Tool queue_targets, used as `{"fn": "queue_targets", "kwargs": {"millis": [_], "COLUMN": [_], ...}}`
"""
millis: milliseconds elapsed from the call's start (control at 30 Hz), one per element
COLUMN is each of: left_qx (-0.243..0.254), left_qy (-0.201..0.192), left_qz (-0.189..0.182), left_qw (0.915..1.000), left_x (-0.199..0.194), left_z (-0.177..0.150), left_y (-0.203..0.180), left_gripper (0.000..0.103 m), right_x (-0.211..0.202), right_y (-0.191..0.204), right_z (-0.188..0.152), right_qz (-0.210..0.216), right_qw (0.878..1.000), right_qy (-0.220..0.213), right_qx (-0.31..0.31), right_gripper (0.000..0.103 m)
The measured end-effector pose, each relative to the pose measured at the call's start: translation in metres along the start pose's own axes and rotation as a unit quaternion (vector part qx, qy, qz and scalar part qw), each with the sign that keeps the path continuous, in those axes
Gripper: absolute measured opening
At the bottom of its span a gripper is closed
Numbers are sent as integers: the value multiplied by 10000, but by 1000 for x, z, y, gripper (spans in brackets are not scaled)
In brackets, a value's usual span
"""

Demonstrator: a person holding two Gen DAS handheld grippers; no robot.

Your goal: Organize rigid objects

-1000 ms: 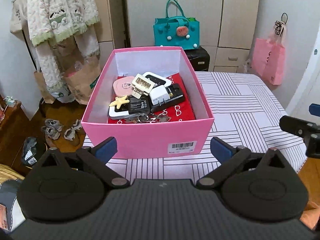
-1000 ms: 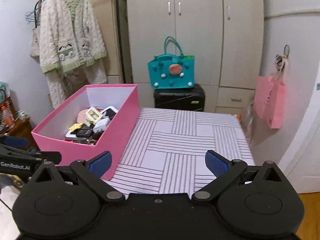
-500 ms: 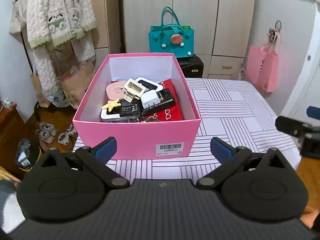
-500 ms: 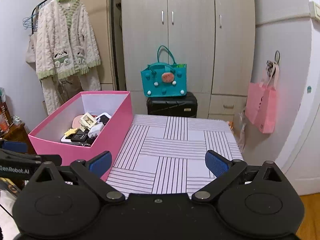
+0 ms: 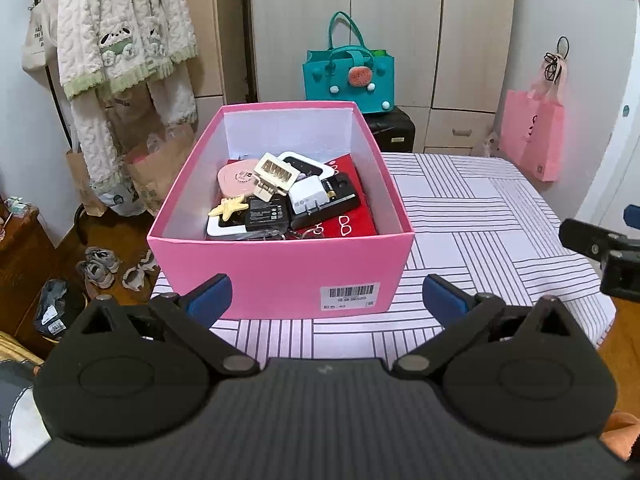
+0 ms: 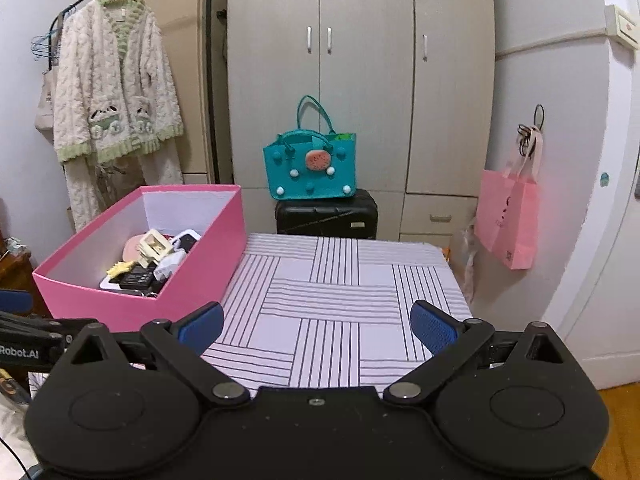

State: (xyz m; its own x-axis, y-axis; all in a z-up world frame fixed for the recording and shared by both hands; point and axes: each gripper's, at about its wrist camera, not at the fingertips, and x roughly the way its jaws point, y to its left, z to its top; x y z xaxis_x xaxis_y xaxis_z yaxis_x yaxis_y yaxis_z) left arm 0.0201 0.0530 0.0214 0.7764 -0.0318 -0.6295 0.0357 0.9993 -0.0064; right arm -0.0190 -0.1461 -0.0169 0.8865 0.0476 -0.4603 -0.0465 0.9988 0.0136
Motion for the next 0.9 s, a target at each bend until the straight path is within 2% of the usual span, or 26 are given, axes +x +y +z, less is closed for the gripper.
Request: {"fn": "queue_targets", "kwargs": {"millis": [100,167,333,633,900], "left_qx": [72,89,161,98,40], "left_qy": [-77,-80,-179,-189,-7], "left_qz": [216,203,230,174,26], "left_qw": [9997,9997,9994,9996,10000], "left_x": [0,0,-1,-2,5], "left_z": [0,1,0,-3,-2], "left_y": [-2,-1,-2,2,5], "left_gripper": [103,103,103,103,103], "right_x": [1,1,0,-5,-1], "right_y": [-4,-4,2,4,0], "right_z": [-2,-4,-5,-5,-6], "right_qz": [163,228,61,-13,-127], "right_qw": [9996,9992,9999,10000,9998], "right_qy": [83,115,50,25,120], "right_qx": [233,299,149,59,98], "right_gripper": [101,101,101,101,101]}}
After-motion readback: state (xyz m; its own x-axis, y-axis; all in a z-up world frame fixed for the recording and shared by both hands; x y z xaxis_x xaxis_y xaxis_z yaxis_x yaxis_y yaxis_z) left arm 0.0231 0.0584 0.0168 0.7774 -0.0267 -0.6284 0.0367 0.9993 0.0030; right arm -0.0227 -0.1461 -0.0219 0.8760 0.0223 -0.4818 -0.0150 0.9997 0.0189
